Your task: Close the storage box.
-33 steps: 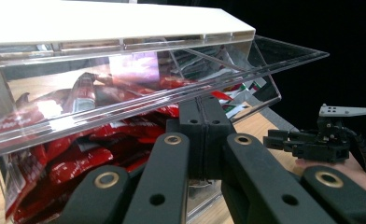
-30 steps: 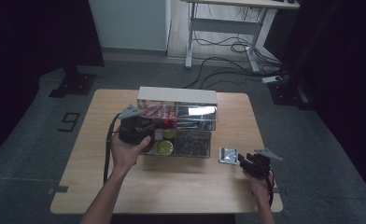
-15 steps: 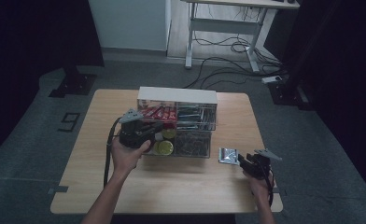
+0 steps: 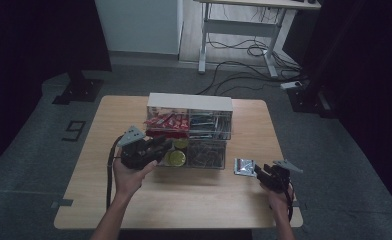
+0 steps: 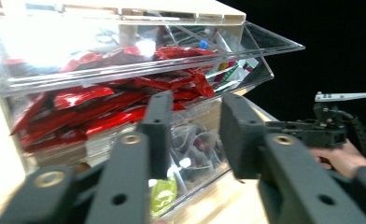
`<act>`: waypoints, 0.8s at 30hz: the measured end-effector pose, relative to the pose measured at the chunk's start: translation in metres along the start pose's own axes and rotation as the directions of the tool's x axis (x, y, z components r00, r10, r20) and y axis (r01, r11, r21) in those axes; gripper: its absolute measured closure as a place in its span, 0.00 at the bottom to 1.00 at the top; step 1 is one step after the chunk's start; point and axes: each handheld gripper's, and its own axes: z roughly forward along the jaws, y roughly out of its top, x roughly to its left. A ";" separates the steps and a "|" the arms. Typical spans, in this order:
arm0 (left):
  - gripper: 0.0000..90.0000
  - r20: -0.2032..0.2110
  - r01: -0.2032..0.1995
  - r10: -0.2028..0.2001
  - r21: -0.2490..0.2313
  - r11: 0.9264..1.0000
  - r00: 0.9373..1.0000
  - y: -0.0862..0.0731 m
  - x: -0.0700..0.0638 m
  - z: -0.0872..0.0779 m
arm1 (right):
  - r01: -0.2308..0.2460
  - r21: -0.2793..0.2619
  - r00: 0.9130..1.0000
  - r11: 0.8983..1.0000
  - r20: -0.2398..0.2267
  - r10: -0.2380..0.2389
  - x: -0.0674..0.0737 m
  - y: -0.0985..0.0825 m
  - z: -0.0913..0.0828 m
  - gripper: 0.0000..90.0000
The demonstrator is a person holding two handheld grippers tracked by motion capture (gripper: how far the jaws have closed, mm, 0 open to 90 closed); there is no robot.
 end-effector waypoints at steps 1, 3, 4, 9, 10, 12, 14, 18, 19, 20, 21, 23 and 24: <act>0.63 -0.003 -0.005 0.005 -0.004 1.000 1.000 -0.001 0.000 -0.001 | 0.003 -0.001 1.000 1.000 -0.003 -0.003 0.001 0.000 0.000 0.60; 0.58 -0.020 -0.021 0.021 -0.015 1.000 1.000 -0.005 -0.001 -0.005 | 0.007 -0.006 1.000 1.000 -0.004 -0.007 0.002 0.000 -0.001 0.59; 0.56 -0.030 -0.029 0.028 -0.017 0.999 0.999 -0.007 -0.001 -0.006 | 0.008 -0.006 1.000 1.000 -0.004 -0.008 0.003 0.000 -0.002 0.58; 0.50 -0.079 -0.067 0.066 -0.010 0.998 0.995 -0.023 0.000 -0.013 | 0.021 -0.018 0.999 1.000 -0.034 -0.022 0.005 -0.001 -0.005 0.55; 0.50 -0.092 -0.073 0.072 -0.001 0.997 0.993 -0.029 0.001 -0.014 | 0.026 -0.016 0.999 1.000 -0.039 -0.026 0.005 -0.001 -0.006 0.55; 0.49 -0.110 -0.076 0.077 0.013 0.997 0.991 -0.036 0.004 -0.015 | 0.031 -0.018 0.998 0.999 -0.053 -0.032 0.006 -0.002 -0.008 0.54; 0.48 -0.123 -0.071 0.073 0.026 0.997 0.990 -0.043 0.009 -0.017 | 0.039 -0.019 0.997 0.999 -0.067 -0.040 0.006 -0.003 -0.009 0.53; 0.47 -0.149 -0.053 0.059 0.045 0.998 0.987 -0.059 0.019 -0.019 | 0.060 -0.024 0.994 0.998 -0.090 -0.062 0.008 -0.004 -0.013 0.52; 0.47 -0.155 -0.050 0.058 0.053 0.997 0.986 -0.063 0.022 -0.020 | 0.069 -0.027 0.993 0.997 -0.096 -0.071 0.009 -0.005 -0.014 0.52; 0.46 -0.162 -0.051 0.061 0.065 0.997 0.985 -0.068 0.025 -0.019 | 0.072 -0.028 0.992 0.997 -0.101 -0.075 0.010 -0.006 -0.015 0.51; 0.45 -0.167 -0.053 0.065 0.075 0.996 0.984 -0.071 0.027 -0.019 | 0.082 -0.030 0.991 0.996 -0.108 -0.085 0.011 -0.006 -0.015 0.51; 0.44 -0.182 -0.042 0.060 0.101 0.994 0.982 -0.082 0.033 -0.017 | 0.093 -0.031 0.988 0.995 -0.122 -0.096 0.012 -0.008 -0.016 0.50; 0.43 -0.186 -0.036 0.057 0.114 0.993 0.981 -0.086 0.037 -0.016 | 0.100 -0.032 0.986 0.995 -0.129 -0.103 0.013 -0.009 -0.016 0.49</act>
